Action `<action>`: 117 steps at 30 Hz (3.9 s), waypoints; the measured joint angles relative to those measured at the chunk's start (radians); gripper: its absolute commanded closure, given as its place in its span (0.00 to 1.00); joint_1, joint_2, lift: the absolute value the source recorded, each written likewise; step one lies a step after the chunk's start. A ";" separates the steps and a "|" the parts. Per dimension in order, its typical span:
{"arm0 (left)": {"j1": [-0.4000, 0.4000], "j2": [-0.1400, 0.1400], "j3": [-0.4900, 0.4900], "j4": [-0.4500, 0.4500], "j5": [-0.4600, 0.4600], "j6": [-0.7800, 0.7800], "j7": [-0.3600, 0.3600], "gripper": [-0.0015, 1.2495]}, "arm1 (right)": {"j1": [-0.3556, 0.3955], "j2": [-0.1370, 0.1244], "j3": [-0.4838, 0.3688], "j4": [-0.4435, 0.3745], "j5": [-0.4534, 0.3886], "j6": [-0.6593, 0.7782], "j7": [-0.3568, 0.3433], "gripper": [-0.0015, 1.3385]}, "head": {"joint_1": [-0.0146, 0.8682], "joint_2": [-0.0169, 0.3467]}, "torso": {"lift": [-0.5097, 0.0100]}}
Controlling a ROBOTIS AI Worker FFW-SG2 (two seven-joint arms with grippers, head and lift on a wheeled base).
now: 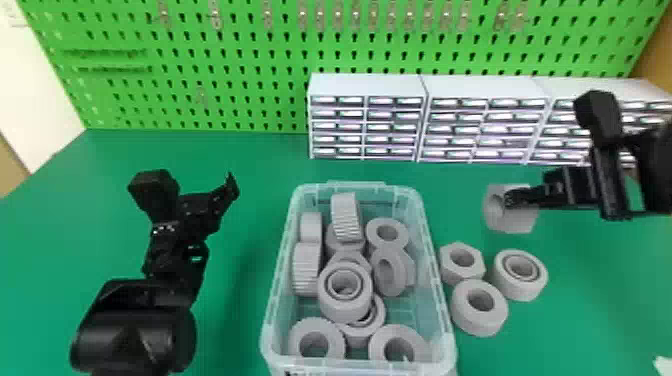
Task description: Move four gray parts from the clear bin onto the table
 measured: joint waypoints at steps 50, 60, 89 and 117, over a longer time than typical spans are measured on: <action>0.001 -0.011 -0.005 0.002 0.002 0.000 0.009 0.13 | 0.148 -0.013 -0.287 0.099 -0.084 -0.062 0.000 0.74 | 0.80 0.24 | 0.88; 0.001 -0.012 -0.002 0.002 0.001 0.000 0.009 0.13 | 0.188 -0.043 -0.369 0.085 -0.082 -0.035 0.000 0.74 | 0.80 0.24 | 0.88; 0.001 -0.026 0.002 0.003 -0.012 0.000 0.009 0.13 | 0.223 -0.089 -0.423 0.250 -0.084 -0.005 0.000 0.74 | 0.80 0.24 | 0.88; 0.000 -0.032 0.001 0.008 -0.016 0.000 0.009 0.13 | 0.239 -0.110 -0.376 0.290 -0.111 -0.003 0.001 0.54 | 0.80 0.24 | 0.88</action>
